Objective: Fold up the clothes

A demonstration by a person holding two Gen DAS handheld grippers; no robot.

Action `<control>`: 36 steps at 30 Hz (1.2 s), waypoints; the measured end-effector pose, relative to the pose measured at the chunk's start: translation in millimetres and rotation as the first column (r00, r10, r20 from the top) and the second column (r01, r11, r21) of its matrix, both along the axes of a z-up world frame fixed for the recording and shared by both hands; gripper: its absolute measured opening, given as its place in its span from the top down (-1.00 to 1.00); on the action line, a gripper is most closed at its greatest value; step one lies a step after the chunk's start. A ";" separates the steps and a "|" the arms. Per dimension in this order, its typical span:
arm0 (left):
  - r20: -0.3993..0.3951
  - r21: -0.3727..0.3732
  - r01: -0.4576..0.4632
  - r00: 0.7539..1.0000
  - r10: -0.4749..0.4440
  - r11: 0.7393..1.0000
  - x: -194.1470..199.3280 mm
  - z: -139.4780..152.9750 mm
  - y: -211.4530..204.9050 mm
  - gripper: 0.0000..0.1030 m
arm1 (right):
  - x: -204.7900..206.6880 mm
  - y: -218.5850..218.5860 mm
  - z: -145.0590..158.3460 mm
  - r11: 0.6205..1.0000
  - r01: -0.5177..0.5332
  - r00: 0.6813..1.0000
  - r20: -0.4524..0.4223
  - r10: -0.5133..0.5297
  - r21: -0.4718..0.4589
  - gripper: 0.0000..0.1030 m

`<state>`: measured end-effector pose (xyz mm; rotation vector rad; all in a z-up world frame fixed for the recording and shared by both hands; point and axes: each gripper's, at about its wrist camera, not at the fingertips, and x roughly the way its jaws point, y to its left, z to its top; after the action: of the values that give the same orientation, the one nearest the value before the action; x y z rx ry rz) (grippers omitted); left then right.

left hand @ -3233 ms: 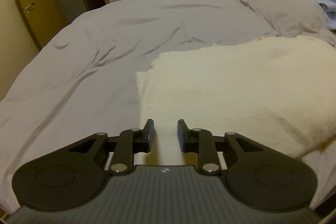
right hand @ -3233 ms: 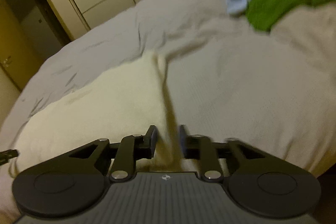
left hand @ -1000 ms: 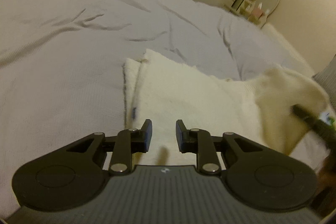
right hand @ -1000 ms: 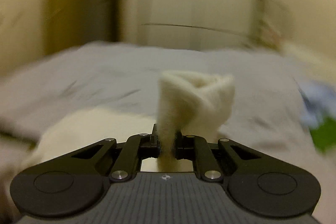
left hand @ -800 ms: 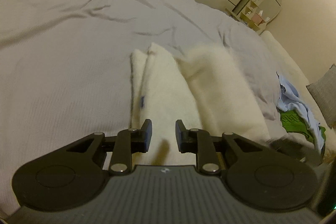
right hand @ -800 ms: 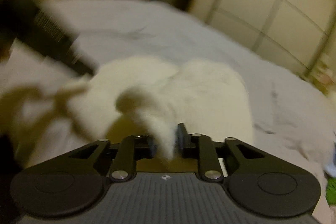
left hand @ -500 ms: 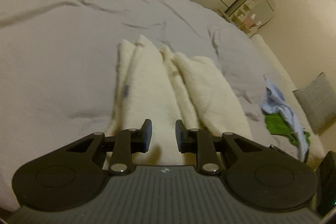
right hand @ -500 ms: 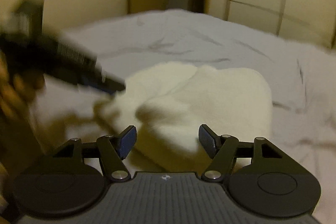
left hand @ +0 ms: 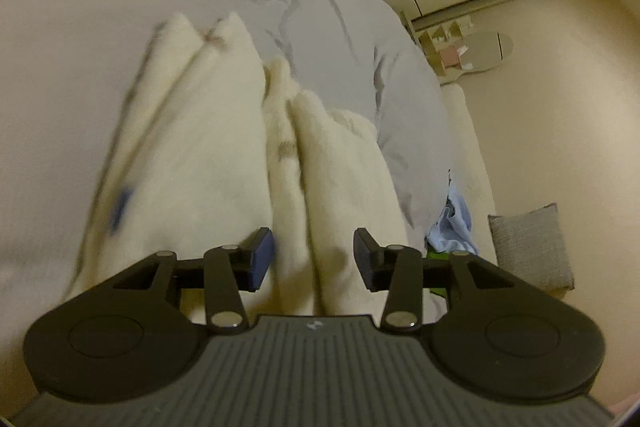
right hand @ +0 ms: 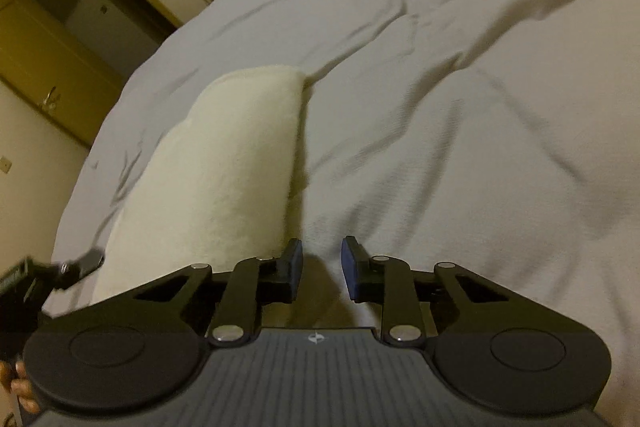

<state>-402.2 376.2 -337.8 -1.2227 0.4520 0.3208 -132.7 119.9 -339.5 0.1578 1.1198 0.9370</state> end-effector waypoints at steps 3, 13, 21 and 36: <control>-0.023 0.019 0.044 0.999 -0.043 0.999 24.7 -4.2 7.7 0.26 | 13.6 -1.1 1.4 1.000 -0.003 1.000 -0.003 0.003 0.005 0.48; 0.014 0.322 0.070 0.997 -0.079 0.944 -3.0 48.5 -3.6 0.73 | -49.7 29.7 36.3 0.968 -0.204 0.917 0.316 0.241 -0.146 0.73; -0.063 0.330 0.050 0.998 -0.031 0.943 -53.6 32.0 11.7 0.73 | -124.3 74.8 47.4 0.907 -0.253 0.758 0.515 0.402 -0.336 0.82; -0.066 0.317 -0.020 0.997 0.044 0.948 -81.5 13.2 7.8 0.69 | -152.2 88.3 20.4 0.900 -0.268 0.659 0.617 0.431 -0.343 0.81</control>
<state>-483.6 383.9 -324.6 -0.9073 0.4246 0.4489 -285.0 208.2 -319.1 -0.5882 0.5447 1.0782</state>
